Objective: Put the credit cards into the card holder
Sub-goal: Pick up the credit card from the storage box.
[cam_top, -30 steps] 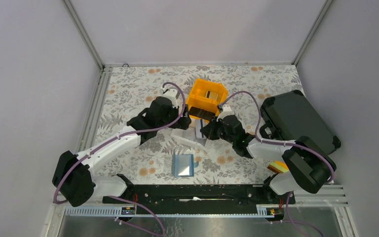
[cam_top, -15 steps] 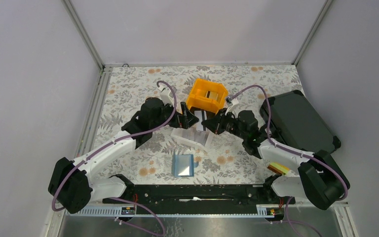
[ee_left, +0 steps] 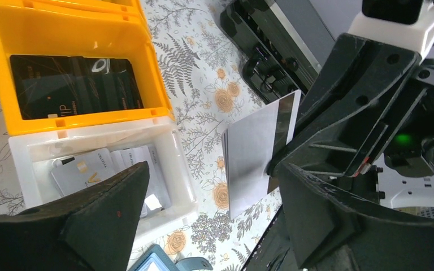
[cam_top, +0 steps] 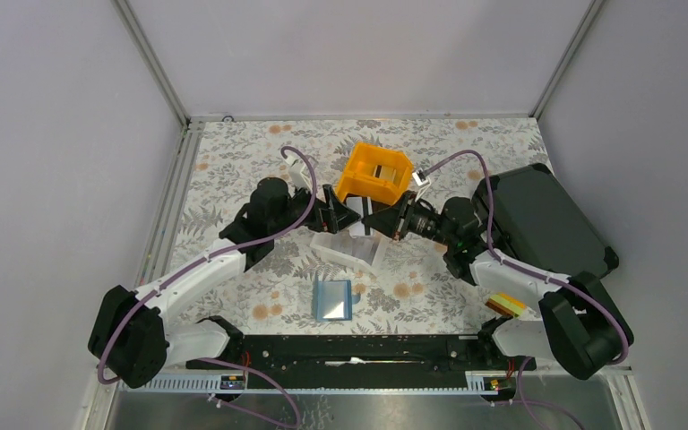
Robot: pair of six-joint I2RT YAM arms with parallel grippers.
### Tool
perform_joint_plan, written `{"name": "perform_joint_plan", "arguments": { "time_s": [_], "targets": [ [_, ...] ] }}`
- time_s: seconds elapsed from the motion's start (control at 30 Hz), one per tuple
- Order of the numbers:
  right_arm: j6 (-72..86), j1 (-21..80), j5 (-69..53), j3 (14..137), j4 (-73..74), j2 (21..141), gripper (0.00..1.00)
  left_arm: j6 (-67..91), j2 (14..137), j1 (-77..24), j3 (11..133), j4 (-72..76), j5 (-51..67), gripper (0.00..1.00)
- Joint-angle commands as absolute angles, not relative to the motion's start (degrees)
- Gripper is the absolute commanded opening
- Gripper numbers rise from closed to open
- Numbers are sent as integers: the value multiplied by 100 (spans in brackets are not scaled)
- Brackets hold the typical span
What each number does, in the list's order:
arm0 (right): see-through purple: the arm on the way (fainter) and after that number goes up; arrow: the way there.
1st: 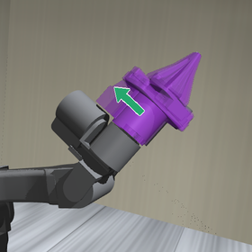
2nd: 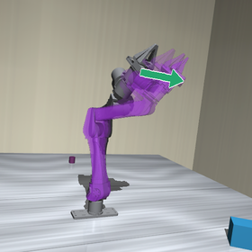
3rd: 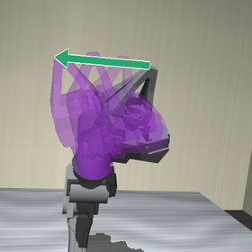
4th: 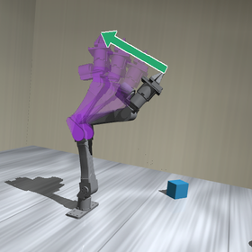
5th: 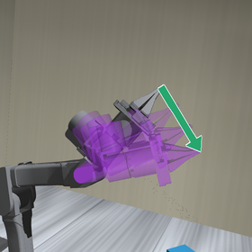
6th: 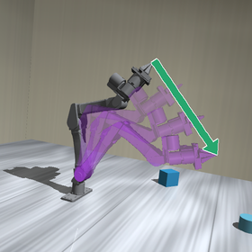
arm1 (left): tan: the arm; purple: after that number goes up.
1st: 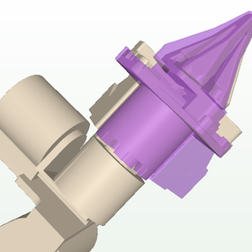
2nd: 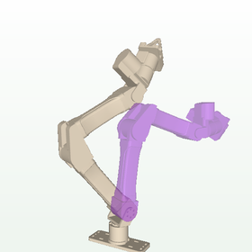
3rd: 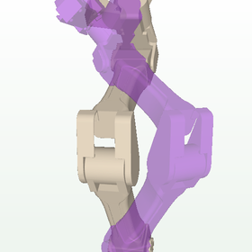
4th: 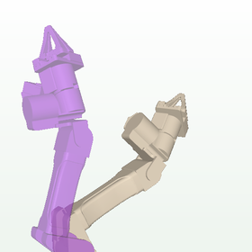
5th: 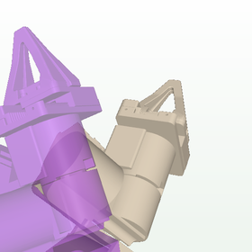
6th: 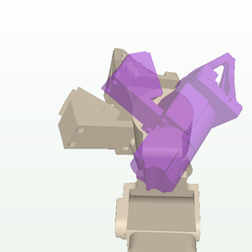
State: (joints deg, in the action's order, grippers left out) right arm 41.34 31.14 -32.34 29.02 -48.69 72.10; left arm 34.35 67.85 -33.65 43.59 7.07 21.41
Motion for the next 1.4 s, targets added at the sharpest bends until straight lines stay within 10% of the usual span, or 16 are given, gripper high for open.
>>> {"name": "perform_joint_plan", "arguments": {
  "time_s": [0.0, 0.53, 0.73, 1.37],
  "targets": [
    [4550, 3030, -3817, 2999, -5617, 7351, 0, 3504, 6713, -3312, 4267, 1464, 2741, 79],
    [4958, 2824, -3984, 2962, -5922, 7627, 3, 3814, 6683, -3120, 3961, 2128, 3191, 1],
    [5074, 2726, -4100, 2982, -6075, 7968, 21, 3804, 6642, -3037, 3873, 2211, 3216, 0],
    [5058, 2707, -4225, 3012, -6655, 9152, 24, 3466, 6777, -2657, 3785, 2062, 3379, 0]
  ]
}}
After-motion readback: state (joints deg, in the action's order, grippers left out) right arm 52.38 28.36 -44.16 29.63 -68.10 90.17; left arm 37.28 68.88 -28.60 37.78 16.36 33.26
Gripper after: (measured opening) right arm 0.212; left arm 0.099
